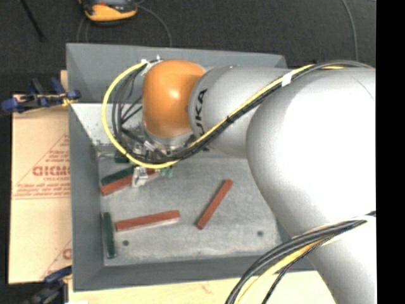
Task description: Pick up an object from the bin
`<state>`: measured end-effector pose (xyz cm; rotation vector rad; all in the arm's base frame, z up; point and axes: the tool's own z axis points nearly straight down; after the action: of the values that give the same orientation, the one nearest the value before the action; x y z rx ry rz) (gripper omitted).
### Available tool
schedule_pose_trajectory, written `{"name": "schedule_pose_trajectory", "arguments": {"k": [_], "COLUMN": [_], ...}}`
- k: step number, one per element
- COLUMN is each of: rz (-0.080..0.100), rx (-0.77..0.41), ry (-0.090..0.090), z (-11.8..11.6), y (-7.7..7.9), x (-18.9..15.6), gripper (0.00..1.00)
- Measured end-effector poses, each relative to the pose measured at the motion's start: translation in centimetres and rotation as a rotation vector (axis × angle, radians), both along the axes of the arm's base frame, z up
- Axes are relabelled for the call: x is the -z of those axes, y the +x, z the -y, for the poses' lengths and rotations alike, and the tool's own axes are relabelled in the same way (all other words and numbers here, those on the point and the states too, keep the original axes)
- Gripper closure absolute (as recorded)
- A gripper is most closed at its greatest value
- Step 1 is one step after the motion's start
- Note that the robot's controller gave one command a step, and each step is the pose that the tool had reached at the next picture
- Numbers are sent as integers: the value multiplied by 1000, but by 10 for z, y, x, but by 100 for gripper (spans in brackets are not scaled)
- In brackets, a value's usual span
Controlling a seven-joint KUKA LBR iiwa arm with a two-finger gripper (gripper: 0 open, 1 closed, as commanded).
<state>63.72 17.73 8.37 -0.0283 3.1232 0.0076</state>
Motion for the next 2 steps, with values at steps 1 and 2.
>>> {"name": "schedule_pose_trajectory", "arguments": {"k": [1, 2], "rz": [0, -13], "rx": [0, -154], "ry": [0, -6], "z": [0, 13], "y": [0, -4], "x": [0, -8], "gripper": [100, 100]}}
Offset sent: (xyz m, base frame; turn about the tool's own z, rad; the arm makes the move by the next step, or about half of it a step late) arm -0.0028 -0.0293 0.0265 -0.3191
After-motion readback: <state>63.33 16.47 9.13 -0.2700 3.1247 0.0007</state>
